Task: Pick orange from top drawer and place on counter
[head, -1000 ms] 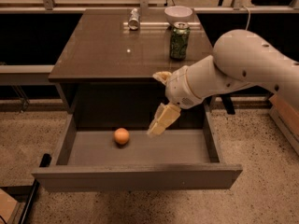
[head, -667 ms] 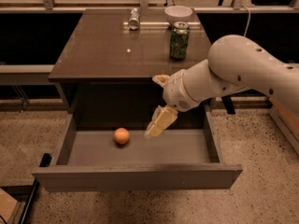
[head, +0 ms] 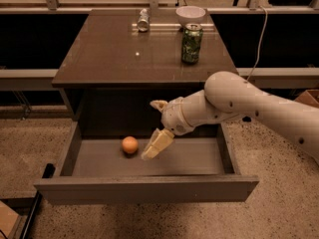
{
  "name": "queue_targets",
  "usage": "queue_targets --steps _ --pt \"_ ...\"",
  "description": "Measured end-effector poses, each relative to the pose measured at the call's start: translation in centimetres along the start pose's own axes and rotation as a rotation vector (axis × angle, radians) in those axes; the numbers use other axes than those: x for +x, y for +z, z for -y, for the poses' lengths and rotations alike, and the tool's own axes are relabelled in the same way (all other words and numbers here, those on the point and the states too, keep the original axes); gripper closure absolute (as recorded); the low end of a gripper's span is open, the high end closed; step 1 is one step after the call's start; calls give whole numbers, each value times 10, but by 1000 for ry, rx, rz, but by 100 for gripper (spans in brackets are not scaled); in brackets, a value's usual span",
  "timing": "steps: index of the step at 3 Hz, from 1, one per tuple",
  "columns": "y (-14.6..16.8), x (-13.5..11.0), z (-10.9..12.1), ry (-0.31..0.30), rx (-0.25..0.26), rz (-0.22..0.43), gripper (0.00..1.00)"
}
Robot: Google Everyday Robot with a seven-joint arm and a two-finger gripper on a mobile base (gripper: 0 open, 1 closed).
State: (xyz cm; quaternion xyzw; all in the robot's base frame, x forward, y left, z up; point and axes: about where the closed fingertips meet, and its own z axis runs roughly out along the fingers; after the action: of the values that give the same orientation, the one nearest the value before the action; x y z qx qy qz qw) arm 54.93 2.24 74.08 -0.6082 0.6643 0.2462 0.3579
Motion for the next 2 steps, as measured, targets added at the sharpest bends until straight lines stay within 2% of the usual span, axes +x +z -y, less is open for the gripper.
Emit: queue_targets --steps 2 --pt "82 36 8 55 -75 75 0"
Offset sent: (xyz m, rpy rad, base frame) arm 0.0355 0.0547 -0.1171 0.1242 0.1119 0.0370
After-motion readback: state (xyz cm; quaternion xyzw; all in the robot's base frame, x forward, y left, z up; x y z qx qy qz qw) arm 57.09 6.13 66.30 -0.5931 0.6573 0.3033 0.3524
